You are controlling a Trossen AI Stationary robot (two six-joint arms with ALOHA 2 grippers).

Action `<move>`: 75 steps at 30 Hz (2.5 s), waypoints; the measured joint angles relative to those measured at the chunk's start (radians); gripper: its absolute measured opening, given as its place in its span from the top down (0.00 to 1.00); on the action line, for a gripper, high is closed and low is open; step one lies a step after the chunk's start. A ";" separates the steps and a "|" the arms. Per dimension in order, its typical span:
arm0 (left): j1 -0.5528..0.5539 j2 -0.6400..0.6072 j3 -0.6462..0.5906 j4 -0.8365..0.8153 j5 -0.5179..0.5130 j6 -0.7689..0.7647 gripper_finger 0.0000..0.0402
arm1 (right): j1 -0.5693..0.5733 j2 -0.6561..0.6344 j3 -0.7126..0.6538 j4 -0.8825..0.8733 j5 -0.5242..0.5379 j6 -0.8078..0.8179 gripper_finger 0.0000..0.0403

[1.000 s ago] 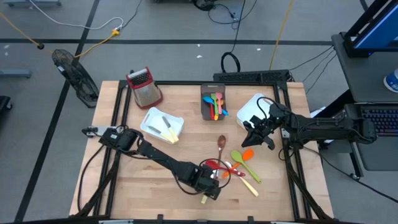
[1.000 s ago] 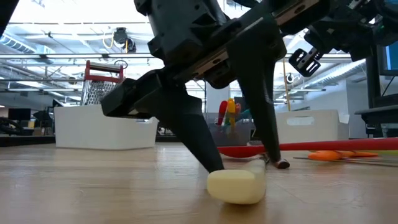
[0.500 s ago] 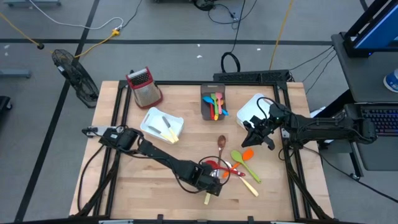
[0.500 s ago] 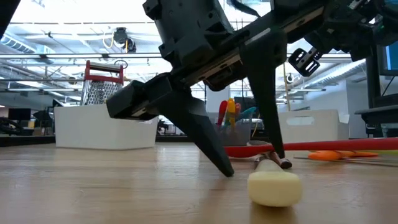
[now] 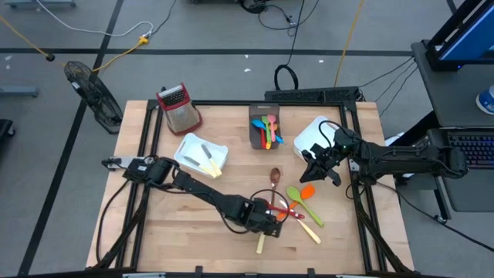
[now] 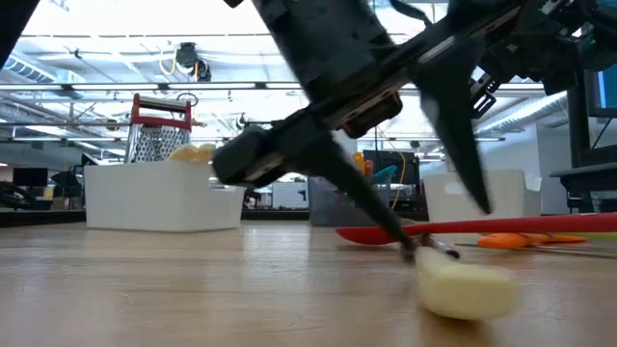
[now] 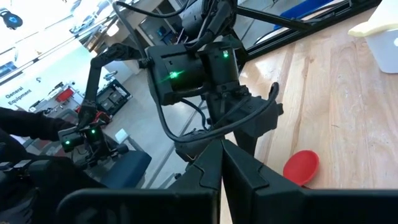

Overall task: Pick & Place Kitchen Items
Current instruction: Put the yellow knife into the left white bin

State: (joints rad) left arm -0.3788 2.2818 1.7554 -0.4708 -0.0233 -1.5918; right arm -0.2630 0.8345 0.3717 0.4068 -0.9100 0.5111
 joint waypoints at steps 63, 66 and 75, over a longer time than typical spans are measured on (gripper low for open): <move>0.022 0.040 0.062 -0.177 -0.023 -0.006 0.64 | 0.000 0.000 -0.043 0.038 -0.003 0.046 0.99; 0.023 0.040 0.063 -0.164 -0.004 -0.006 0.64 | 0.000 0.000 -0.043 0.038 -0.003 0.046 0.99; 0.022 0.040 0.065 -0.162 0.013 0.046 0.64 | 0.000 0.000 -0.043 0.038 -0.004 0.049 0.99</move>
State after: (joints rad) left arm -0.3569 2.3215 1.8206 -0.6331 -0.0099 -1.5456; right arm -0.2627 0.8345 0.3290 0.4446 -0.9135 0.5598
